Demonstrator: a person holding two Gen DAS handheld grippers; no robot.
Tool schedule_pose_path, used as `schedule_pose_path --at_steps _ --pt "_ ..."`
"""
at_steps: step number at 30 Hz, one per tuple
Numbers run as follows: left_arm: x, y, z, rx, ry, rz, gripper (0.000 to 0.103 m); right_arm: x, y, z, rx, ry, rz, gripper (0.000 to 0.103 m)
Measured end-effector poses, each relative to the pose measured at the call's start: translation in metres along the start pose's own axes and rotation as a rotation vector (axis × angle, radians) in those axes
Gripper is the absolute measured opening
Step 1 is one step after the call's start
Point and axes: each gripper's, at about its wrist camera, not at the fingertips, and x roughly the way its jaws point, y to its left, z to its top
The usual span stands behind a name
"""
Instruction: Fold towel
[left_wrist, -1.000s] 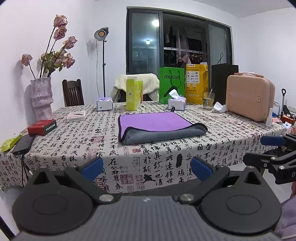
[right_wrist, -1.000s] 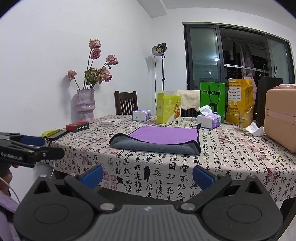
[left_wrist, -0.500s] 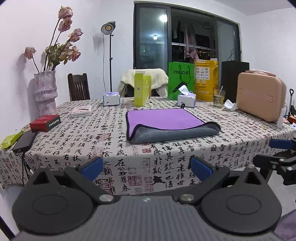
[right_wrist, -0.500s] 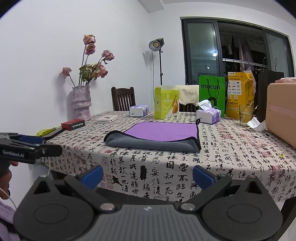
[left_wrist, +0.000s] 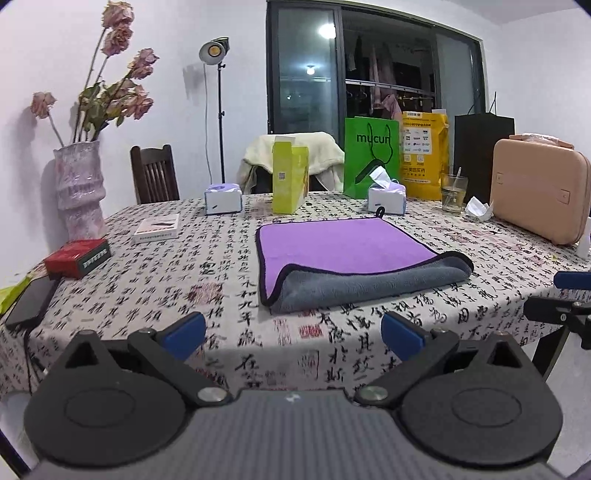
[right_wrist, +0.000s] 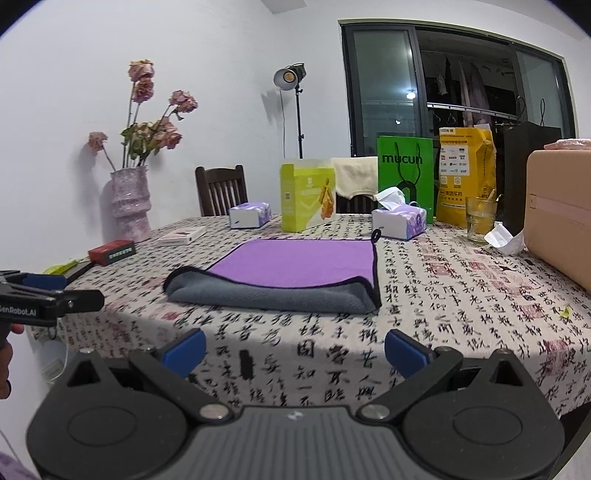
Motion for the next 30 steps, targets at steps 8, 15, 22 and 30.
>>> schedule_pose_path --at_steps 8,15,22,30 --pt "0.035 0.003 0.008 0.029 0.022 -0.009 0.103 0.032 -0.015 0.009 0.002 0.018 -0.025 0.103" --pt "0.065 0.009 0.015 0.031 0.04 -0.035 0.103 0.058 -0.027 0.016 -0.016 0.016 -0.042 0.103" --pt "0.099 0.009 0.024 0.064 0.057 -0.077 0.103 0.088 -0.041 0.026 -0.046 0.005 -0.042 0.101" --pt "0.132 0.008 0.03 0.08 0.071 -0.13 0.086 0.127 -0.048 0.034 -0.112 0.011 -0.021 0.093"
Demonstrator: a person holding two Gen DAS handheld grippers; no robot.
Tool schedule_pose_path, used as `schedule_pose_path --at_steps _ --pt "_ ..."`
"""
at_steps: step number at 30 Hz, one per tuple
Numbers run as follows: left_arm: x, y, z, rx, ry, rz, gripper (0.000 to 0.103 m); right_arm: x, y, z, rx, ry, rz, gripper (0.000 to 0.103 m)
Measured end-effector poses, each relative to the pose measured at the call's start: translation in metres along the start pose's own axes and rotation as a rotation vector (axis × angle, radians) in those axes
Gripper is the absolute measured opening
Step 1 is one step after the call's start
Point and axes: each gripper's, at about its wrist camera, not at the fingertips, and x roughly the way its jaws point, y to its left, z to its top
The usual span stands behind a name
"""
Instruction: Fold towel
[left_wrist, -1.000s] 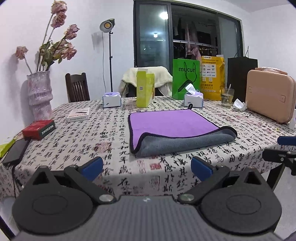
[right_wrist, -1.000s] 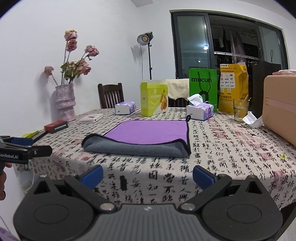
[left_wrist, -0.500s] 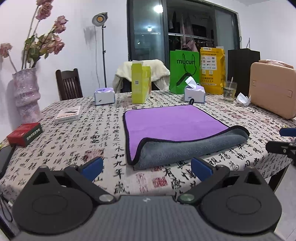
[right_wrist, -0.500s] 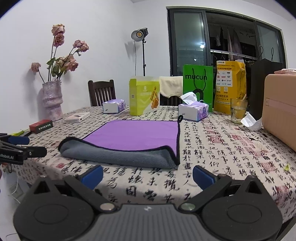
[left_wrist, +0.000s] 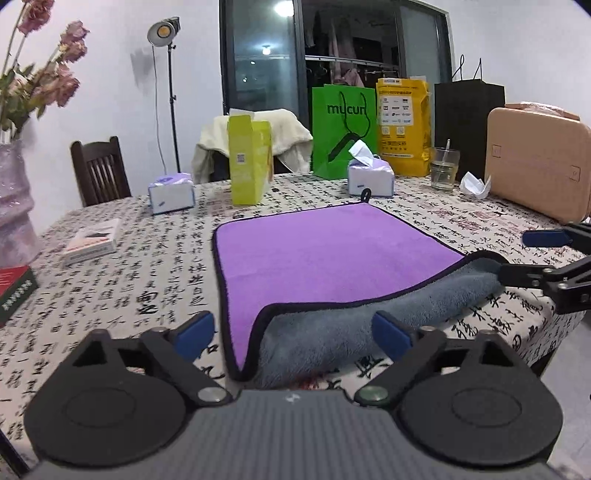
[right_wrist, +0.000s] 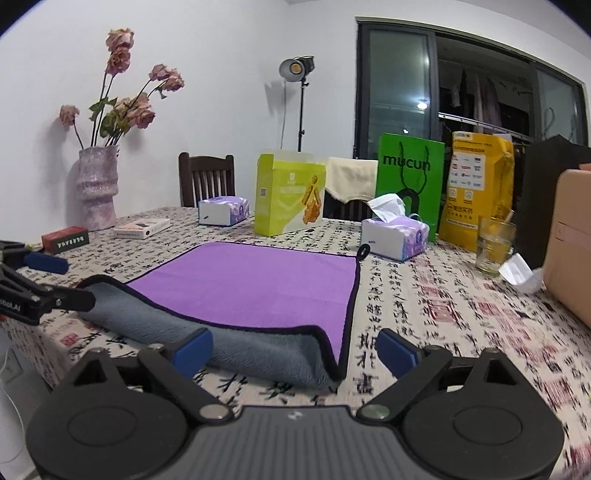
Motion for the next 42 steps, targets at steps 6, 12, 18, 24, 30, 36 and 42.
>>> schedule_pose_path --at_steps 6,12,18,24,30,36,42 --pt "0.025 0.01 0.001 -0.016 0.077 -0.029 0.056 0.028 -0.006 0.005 0.003 0.023 0.045 0.082" --pt "0.032 0.017 -0.001 -0.033 0.103 -0.055 0.013 0.053 -0.009 0.002 0.006 0.087 0.097 0.04" --pt "0.033 0.016 -0.004 -0.011 0.111 -0.059 0.011 0.057 -0.01 -0.003 -0.009 0.098 0.085 0.015" --pt "0.034 0.016 -0.005 -0.009 0.113 -0.059 0.012 0.056 -0.016 -0.005 -0.01 0.115 0.103 0.017" --pt "0.029 0.013 -0.005 -0.011 0.085 -0.043 0.006 0.055 -0.015 -0.005 -0.008 0.114 0.106 0.005" --pt "0.026 0.014 0.005 -0.008 0.067 -0.032 0.006 0.052 -0.016 0.004 -0.006 0.099 0.093 0.004" --pt "0.029 0.016 0.018 -0.002 0.052 -0.017 0.006 0.051 -0.019 0.015 -0.028 0.058 0.084 0.004"
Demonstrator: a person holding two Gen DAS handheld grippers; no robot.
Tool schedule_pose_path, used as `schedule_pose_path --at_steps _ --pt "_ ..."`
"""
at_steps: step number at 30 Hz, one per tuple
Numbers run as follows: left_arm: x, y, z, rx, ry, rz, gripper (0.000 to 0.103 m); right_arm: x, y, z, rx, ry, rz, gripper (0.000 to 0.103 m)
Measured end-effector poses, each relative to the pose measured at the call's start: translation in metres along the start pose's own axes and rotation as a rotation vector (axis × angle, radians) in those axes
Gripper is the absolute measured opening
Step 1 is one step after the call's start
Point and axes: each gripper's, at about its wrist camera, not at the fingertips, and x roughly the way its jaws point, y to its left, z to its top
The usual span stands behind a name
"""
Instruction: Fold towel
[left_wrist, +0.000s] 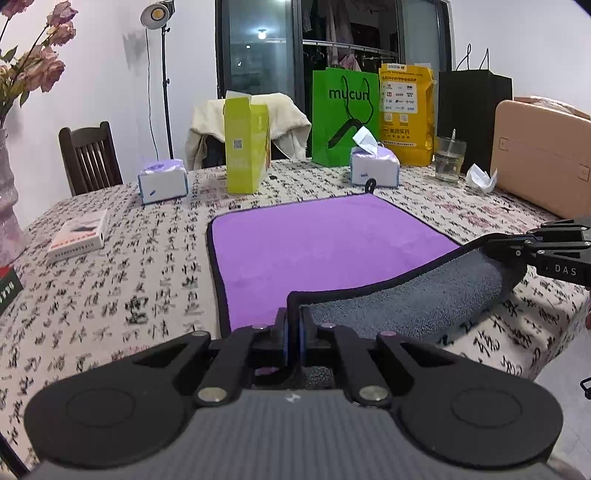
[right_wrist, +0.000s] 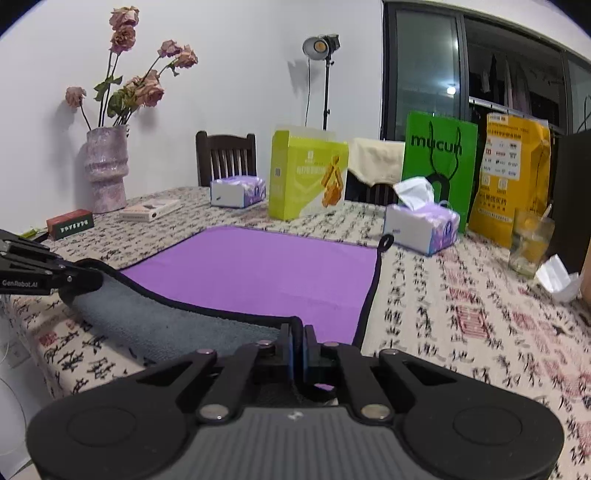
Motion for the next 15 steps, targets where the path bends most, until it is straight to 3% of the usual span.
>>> schedule_pose_path --at_steps 7,15 --pt "0.005 0.005 0.025 0.019 -0.033 0.025 0.006 0.006 -0.005 0.02 -0.036 -0.035 -0.005 0.004" --pt "0.019 0.017 0.054 -0.011 -0.028 -0.006 0.006 0.021 -0.016 0.05 -0.101 -0.065 -0.018 0.004"
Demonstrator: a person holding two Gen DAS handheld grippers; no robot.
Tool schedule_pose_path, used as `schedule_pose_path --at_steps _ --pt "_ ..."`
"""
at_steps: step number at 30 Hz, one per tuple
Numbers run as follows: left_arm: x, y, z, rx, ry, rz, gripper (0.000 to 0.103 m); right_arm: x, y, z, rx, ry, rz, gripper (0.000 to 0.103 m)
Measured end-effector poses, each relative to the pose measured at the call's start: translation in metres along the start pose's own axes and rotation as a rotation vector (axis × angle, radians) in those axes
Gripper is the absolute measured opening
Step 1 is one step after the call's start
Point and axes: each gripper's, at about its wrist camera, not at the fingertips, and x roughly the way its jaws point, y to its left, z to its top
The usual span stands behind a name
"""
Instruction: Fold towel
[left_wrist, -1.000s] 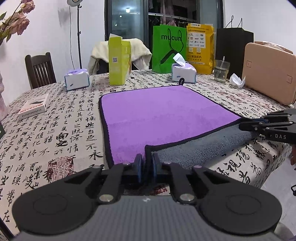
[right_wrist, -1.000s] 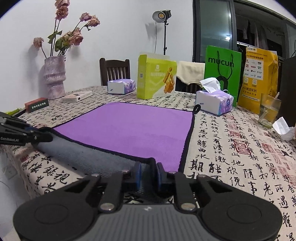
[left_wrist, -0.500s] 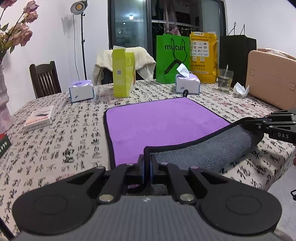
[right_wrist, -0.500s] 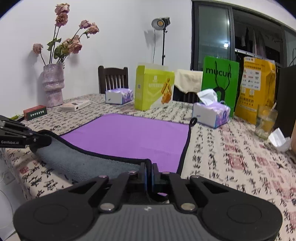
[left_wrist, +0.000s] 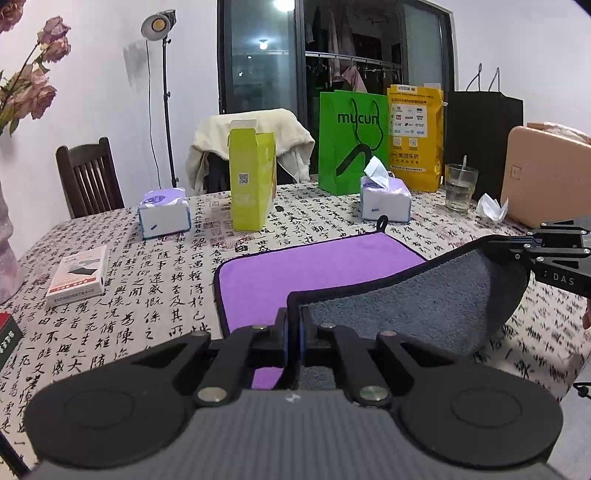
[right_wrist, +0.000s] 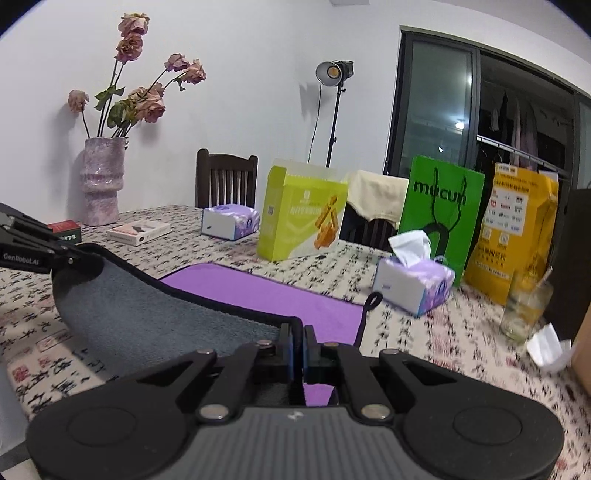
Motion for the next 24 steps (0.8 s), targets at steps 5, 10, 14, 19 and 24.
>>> schedule_pose_path --at_steps 5,10,14,19,24 --pt "0.013 0.015 0.019 -0.033 0.033 0.002 0.006 0.013 -0.009 0.014 -0.02 -0.008 0.003 0.004" --pt "0.026 0.02 0.034 0.007 0.02 0.014 0.006 0.029 -0.017 0.029 -0.044 -0.011 0.009 0.004" --pt "0.043 0.029 0.048 0.011 0.028 0.013 0.006 0.047 -0.027 0.037 -0.025 0.011 0.024 0.004" --pt "0.061 0.039 0.061 0.002 0.039 0.013 0.006 0.07 -0.04 0.042 0.001 0.032 0.037 0.004" --pt "0.078 0.046 0.07 0.015 0.035 0.016 0.006 0.092 -0.05 0.051 -0.001 0.045 0.042 0.004"
